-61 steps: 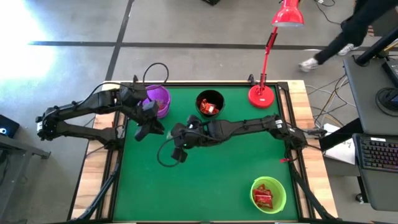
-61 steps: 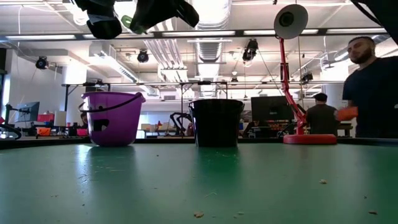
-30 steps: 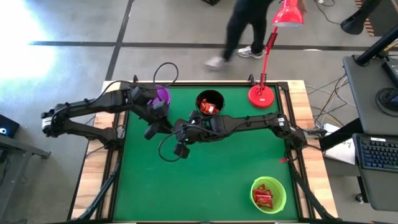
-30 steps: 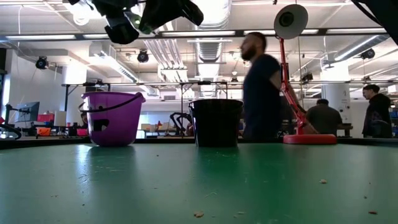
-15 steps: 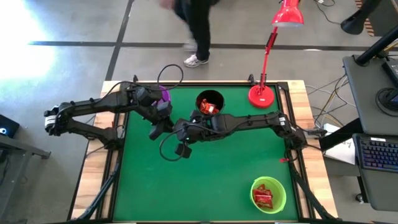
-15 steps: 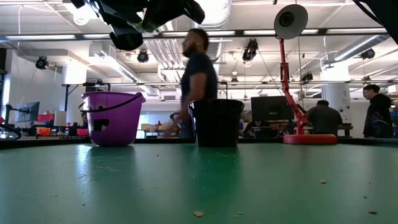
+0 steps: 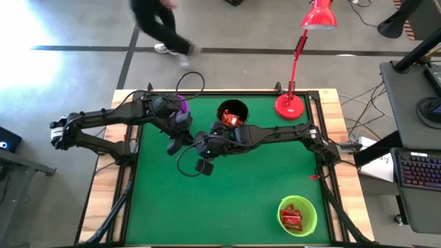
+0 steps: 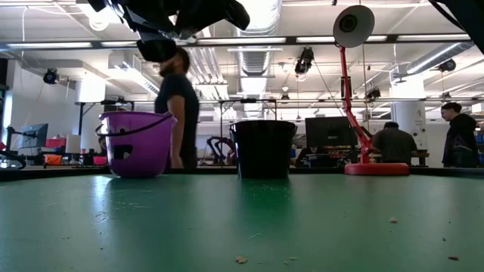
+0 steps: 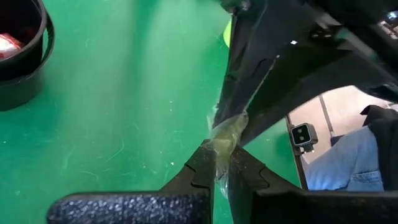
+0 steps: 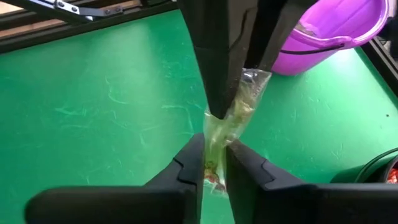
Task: Sort candy
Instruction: Put the green gummy into the violet bucket
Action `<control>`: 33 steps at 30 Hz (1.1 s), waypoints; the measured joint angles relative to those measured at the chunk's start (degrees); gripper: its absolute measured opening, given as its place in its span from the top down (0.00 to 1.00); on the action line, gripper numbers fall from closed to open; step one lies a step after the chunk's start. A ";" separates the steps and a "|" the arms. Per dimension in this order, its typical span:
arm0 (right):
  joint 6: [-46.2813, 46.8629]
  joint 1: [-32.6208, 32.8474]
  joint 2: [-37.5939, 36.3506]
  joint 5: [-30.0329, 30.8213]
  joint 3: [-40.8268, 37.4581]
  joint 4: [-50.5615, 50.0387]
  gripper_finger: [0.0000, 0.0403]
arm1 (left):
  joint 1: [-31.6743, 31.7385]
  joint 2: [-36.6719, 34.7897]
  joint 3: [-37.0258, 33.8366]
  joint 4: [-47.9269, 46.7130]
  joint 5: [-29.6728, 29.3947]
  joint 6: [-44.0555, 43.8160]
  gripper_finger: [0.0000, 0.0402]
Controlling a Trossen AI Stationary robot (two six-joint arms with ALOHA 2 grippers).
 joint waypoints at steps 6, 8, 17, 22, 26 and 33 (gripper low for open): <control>-0.80 -0.92 0.00 0.25 0.00 0.12 0.78 | 0.02 -0.42 0.00 -1.45 -6.30 -0.05 1.00; -1.21 -1.28 0.00 0.37 0.28 -1.27 0.74 | 0.15 -1.16 0.00 -2.97 -9.82 -0.05 1.00; -1.59 -2.08 0.00 0.37 1.25 -8.20 0.66 | 0.24 -4.33 1.05 -10.60 -29.18 -0.99 1.00; -1.59 -2.12 0.00 0.39 1.14 -10.35 0.66 | 0.26 -5.63 2.01 -16.73 -48.15 -2.63 1.00; -1.61 -2.10 0.00 0.39 1.09 -10.49 0.67 | 0.83 -6.03 2.01 -21.14 -56.82 -3.73 1.00; -2.06 -2.10 0.00 0.41 1.07 -10.83 0.66 | 1.58 -5.01 1.99 -25.65 -60.56 -4.48 1.00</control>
